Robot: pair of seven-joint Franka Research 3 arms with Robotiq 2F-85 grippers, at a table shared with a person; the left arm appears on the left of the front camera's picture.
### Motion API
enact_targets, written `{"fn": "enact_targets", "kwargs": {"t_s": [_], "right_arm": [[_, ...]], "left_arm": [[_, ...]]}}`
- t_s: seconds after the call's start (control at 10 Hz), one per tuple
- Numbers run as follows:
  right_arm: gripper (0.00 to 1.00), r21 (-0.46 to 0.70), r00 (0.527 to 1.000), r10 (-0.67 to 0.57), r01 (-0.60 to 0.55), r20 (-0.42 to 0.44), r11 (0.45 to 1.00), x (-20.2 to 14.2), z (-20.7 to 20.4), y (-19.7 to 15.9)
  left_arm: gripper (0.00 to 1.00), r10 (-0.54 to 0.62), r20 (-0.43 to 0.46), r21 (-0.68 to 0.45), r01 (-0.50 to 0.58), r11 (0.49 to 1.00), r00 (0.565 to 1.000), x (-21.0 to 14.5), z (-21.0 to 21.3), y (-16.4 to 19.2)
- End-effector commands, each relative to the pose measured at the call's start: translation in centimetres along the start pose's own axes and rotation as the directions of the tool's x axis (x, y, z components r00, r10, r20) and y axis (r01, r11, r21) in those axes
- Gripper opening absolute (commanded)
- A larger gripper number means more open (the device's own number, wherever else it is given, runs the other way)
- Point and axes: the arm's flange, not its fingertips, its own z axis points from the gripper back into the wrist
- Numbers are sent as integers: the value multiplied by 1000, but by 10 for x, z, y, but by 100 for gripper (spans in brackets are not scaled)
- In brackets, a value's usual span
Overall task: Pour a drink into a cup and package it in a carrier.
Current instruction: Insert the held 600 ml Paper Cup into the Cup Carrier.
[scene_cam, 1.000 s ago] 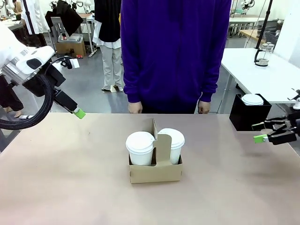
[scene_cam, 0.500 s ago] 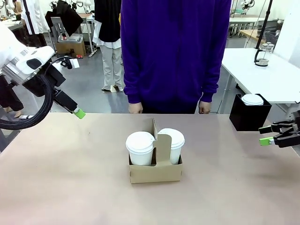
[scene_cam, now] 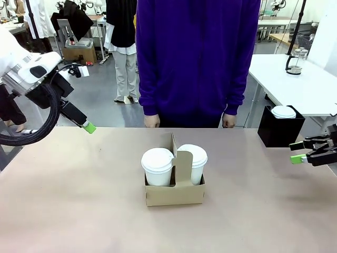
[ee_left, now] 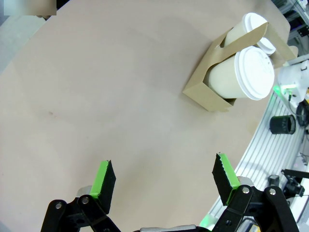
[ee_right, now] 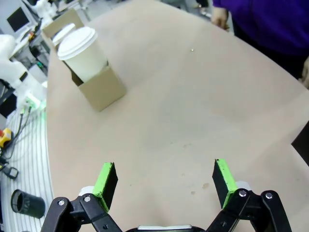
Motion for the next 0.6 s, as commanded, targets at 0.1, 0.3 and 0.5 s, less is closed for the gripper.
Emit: {"fn": "enact_targets", "kwargs": {"t_s": [0.1,0.3,0.5], "right_arm": [[100,7,1000,1,-1,3,1000,0,-1,1],[100,7,1000,1,-1,3,1000,0,-1,1],[100,7,1000,1,-1,3,1000,0,-1,1]], "left_arm": [[100,1,9,-3,-1,1000,1000,1,0,0],[100,1,9,-3,-1,1000,1000,1,0,0],[100,1,9,-3,-1,1000,1000,1,0,0]]}}
